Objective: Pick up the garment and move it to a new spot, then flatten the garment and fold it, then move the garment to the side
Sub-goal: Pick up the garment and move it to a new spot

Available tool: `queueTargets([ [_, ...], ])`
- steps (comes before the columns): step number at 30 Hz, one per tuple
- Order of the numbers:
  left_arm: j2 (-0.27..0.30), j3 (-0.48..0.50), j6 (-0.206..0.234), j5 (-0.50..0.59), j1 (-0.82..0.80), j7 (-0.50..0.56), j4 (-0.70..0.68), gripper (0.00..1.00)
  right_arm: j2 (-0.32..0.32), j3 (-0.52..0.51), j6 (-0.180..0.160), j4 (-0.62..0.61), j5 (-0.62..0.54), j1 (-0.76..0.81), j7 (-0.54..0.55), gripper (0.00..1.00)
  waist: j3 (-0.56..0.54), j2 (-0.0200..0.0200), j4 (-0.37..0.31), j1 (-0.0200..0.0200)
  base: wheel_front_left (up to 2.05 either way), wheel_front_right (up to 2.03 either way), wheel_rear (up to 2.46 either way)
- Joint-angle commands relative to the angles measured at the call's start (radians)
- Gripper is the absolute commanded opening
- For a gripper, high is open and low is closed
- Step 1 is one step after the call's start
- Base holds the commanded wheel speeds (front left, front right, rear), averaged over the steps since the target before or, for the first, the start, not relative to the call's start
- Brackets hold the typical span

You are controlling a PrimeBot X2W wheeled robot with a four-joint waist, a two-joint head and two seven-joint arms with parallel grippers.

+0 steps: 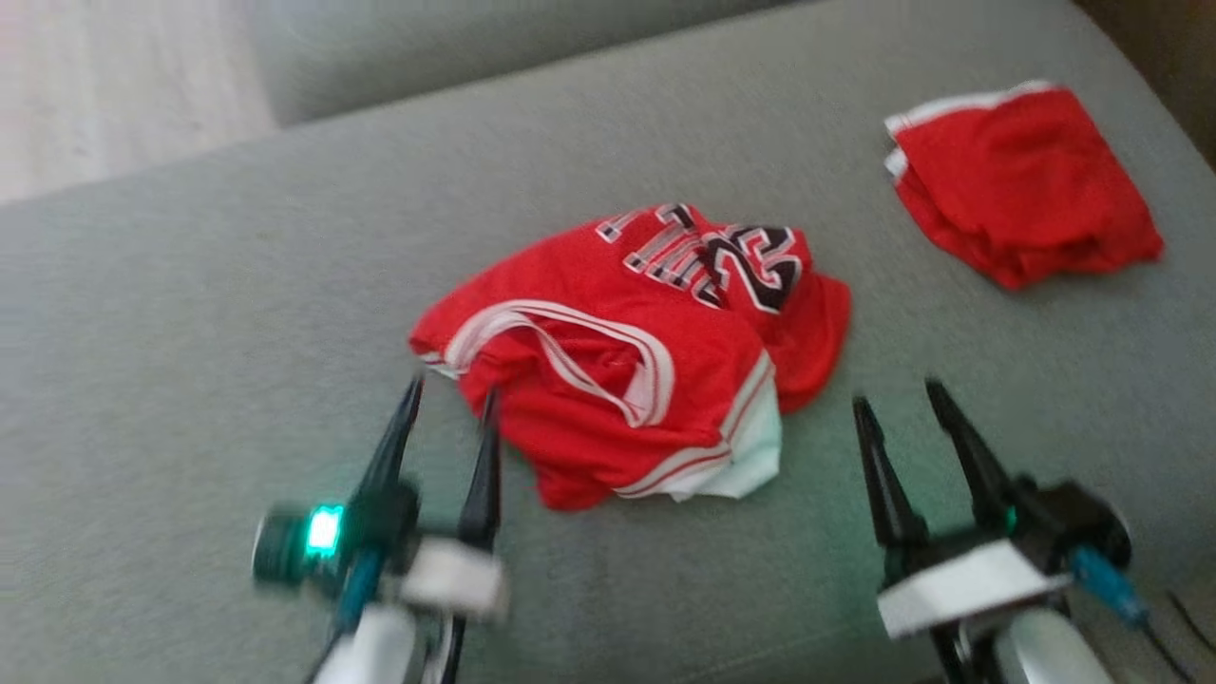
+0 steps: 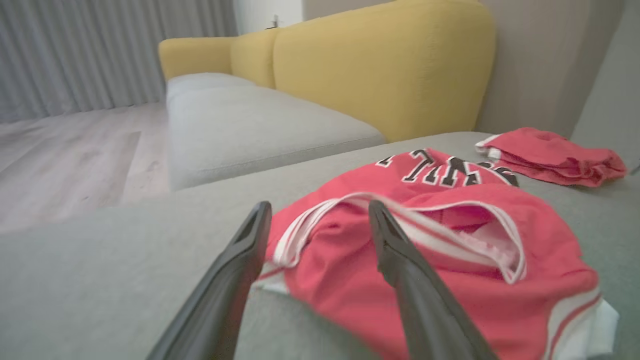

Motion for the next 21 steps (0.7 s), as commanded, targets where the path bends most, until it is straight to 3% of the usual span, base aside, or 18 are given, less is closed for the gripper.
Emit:
queueTargets([
  [1,0.005,0.040,0.009,-0.008,0.030,-0.009,-0.036,1.00,0.004,0.014,0.007,-0.022,0.001,0.005,-0.002,1.00,-0.085,0.0000,0.082,-0.0001,0.00,0.00,0.00],
  [10,0.000,0.078,0.057,-0.026,0.316,-0.009,-0.269,1.00,0.004,-0.070,0.007,-0.017,-0.022,0.147,-0.002,1.00,-0.213,0.0000,0.224,-0.0001,0.00,0.00,0.00],
  [14,0.000,0.094,0.076,-0.006,0.395,-0.009,-0.325,1.00,0.012,-0.087,0.007,-0.033,-0.038,0.202,-0.002,1.00,-0.252,0.0000,0.246,-0.0001,0.00,0.00,0.00],
  [21,-0.001,0.119,0.063,0.024,0.462,-0.009,-0.330,1.00,0.027,-0.078,0.007,-0.068,-0.036,0.257,-0.002,1.00,-0.292,0.0000,0.256,-0.0001,0.00,0.00,0.00],
])
